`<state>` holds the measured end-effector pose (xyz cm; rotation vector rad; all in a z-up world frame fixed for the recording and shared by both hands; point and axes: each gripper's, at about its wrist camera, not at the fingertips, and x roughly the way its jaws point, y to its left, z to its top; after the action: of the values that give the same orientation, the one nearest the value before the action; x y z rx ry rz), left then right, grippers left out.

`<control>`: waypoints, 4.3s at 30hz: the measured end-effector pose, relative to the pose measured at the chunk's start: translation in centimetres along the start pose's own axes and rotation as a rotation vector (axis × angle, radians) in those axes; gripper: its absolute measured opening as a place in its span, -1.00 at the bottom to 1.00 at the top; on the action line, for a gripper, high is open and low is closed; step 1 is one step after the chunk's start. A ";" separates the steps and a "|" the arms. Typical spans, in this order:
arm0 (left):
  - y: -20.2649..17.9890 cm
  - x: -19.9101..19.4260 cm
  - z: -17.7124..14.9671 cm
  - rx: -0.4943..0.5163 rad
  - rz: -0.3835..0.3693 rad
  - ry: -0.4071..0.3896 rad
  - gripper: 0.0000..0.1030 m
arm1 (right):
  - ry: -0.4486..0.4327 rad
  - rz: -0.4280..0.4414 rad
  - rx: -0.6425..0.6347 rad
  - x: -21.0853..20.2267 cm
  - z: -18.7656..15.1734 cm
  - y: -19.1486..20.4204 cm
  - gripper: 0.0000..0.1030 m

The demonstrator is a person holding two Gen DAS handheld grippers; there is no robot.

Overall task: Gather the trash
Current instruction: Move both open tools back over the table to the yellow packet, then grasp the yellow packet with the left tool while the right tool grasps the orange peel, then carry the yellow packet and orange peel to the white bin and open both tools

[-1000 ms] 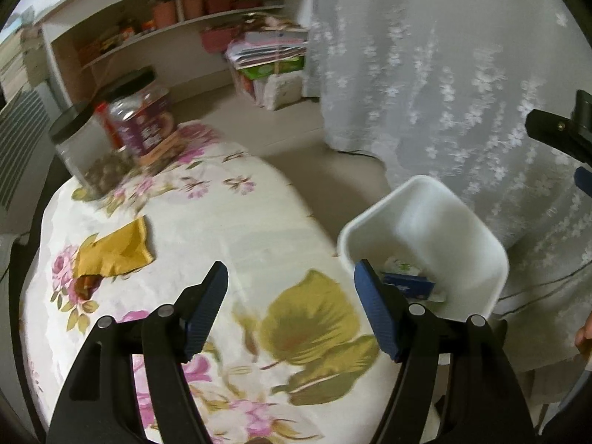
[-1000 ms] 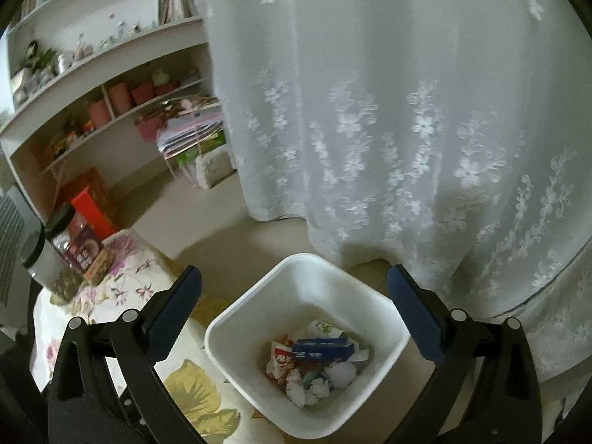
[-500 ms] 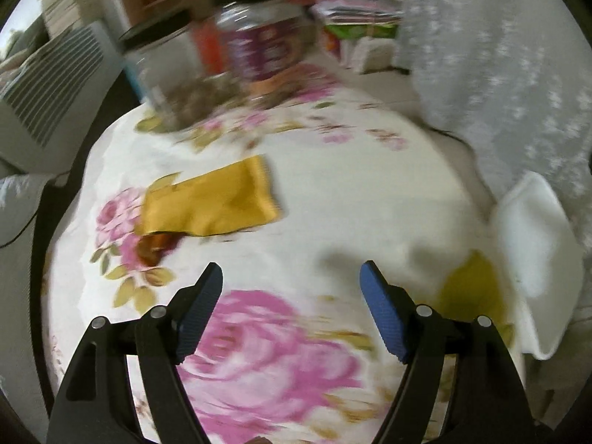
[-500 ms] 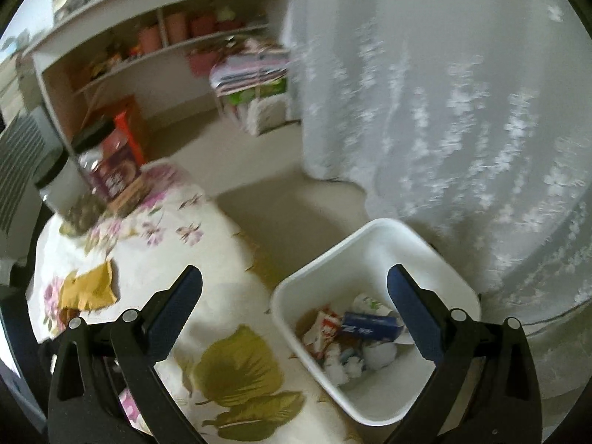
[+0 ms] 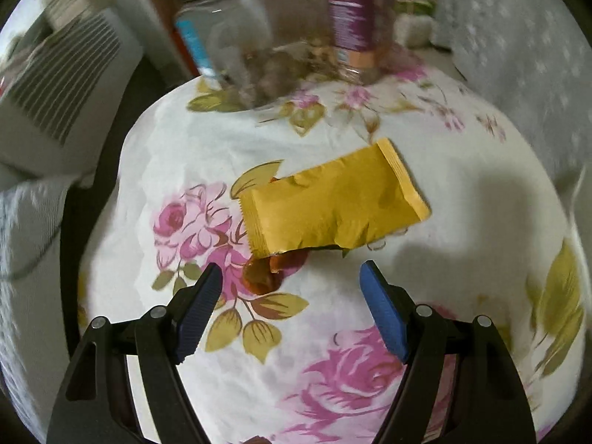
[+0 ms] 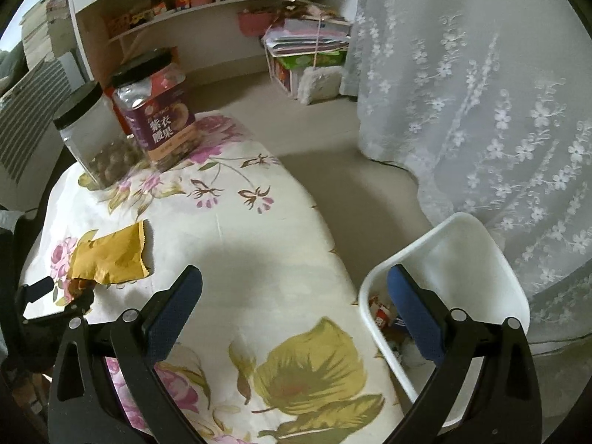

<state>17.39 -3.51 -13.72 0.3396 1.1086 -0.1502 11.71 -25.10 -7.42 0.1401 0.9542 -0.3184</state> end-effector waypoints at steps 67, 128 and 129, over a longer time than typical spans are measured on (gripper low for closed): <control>17.0 -8.5 -8.3 -0.394 -0.036 -0.124 -0.90 | 0.161 0.259 -0.221 3.6 -5.1 19.9 -0.65; -20.1 -16.1 0.5 0.036 -0.350 -0.301 -0.89 | -0.131 -0.129 0.421 -7.0 -4.4 -23.2 0.23; -20.9 -16.2 0.7 0.045 -0.359 -0.299 -0.89 | -0.140 -0.142 0.466 -7.4 -4.7 -24.6 0.32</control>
<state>4.80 -24.17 -2.99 0.1484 0.8612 -0.5277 -3.91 -45.58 -3.54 0.4705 0.7396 -0.6715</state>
